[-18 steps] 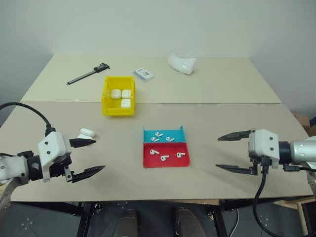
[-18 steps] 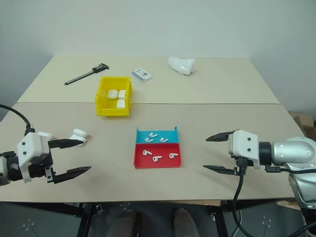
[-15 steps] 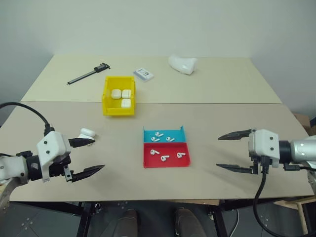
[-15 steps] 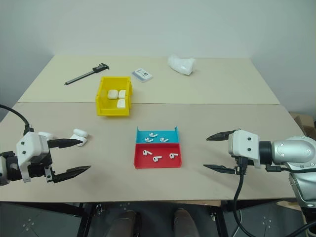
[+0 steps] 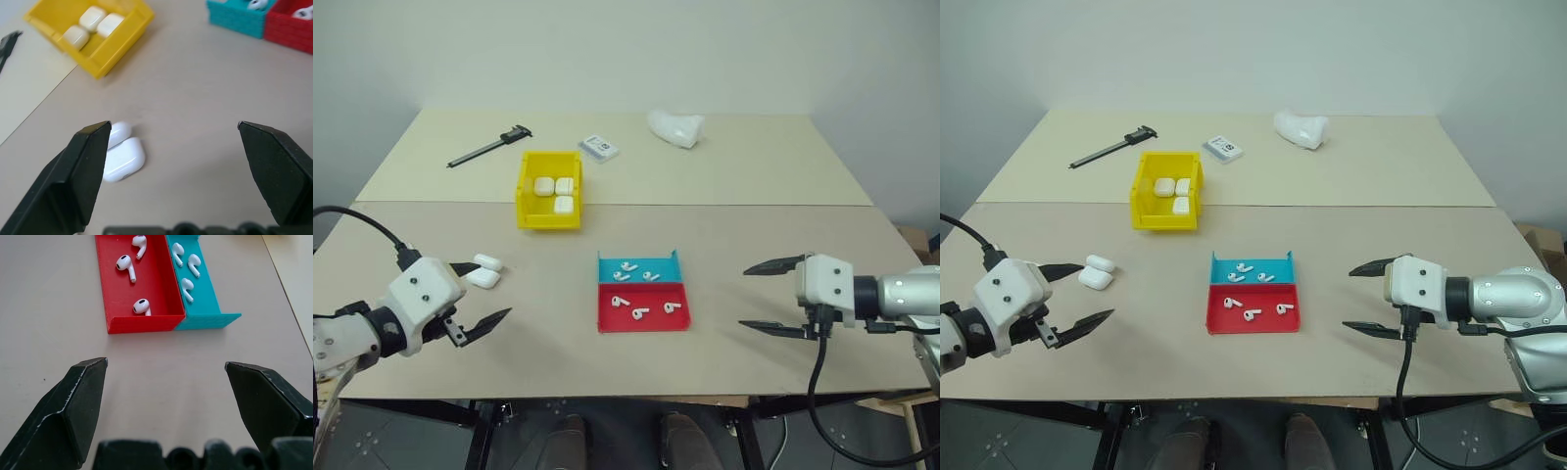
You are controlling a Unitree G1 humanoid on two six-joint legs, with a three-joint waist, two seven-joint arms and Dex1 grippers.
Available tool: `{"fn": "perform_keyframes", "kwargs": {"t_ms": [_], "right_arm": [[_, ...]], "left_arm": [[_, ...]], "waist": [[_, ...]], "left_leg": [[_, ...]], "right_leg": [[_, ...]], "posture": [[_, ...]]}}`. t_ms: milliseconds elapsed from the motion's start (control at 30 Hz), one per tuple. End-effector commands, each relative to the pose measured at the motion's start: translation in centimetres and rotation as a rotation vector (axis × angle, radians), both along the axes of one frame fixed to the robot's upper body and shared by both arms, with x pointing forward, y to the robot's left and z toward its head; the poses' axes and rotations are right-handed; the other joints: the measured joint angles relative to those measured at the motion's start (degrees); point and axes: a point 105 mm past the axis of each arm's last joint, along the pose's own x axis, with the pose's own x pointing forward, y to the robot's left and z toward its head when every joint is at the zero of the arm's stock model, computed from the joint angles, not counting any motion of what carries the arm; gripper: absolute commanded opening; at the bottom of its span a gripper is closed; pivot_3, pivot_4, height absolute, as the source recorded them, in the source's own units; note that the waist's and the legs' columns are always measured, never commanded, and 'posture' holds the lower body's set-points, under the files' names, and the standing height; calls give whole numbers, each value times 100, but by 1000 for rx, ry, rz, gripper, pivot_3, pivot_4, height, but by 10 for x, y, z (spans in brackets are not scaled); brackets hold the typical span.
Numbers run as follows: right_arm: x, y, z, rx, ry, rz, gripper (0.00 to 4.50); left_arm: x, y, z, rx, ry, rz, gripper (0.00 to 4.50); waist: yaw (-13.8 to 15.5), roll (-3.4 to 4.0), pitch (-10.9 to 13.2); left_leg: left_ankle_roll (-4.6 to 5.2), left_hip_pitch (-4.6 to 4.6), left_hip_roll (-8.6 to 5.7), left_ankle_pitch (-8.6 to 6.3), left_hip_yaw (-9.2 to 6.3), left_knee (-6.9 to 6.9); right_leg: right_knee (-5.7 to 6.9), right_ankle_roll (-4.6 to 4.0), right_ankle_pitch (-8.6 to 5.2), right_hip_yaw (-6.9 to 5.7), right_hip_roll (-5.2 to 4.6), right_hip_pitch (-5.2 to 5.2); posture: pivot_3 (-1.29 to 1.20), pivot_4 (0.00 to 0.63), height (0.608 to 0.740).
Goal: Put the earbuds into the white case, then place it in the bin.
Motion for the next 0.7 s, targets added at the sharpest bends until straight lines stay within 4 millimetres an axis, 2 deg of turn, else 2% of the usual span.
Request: {"fn": "perform_keyframes", "kwargs": {"t_ms": [33,67,167,333,533,700], "right_arm": [[-1,0,10,6,-43,-16,4470],[-2,0,8,5,-35,-23,4470],[-2,1,2,13,-21,-50,4470],[1,6,-5,23,1,-81,4470],[1,11,-9,32,31,-89,4470],[0,14,-15,27,50,-105,4470]], "left_arm": [[9,16,17,27,120,227,4500],[15,25,20,-38,187,329,4500],[28,28,28,-143,311,407,4500],[37,38,19,27,452,472,4500],[60,39,25,4,567,467,4500],[76,36,19,28,632,413,4500]], "waist": [[25,-4,2],[31,-3,1],[15,-1,0],[-135,-6,4],[-78,-9,5],[-27,-9,5]], "left_leg": [[0,-3,0,0,-7,2],[0,-1,0,0,-8,2],[0,5,-9,0,-10,3],[0,-4,-9,-1,-15,-7],[0,-14,-13,-1,-13,-4],[0,-17,-13,-1,-11,-4]], "right_leg": [[0,7,-3,-6,1,-3],[1,10,-4,-6,2,1],[1,44,-20,-3,2,8],[2,8,0,9,6,-7],[1,8,-1,3,7,-13],[0,7,-2,4,8,-15]], "posture": [[0,150,740],[0,150,740],[0,150,740],[0,150,740],[0,150,740],[0,150,740]]}}
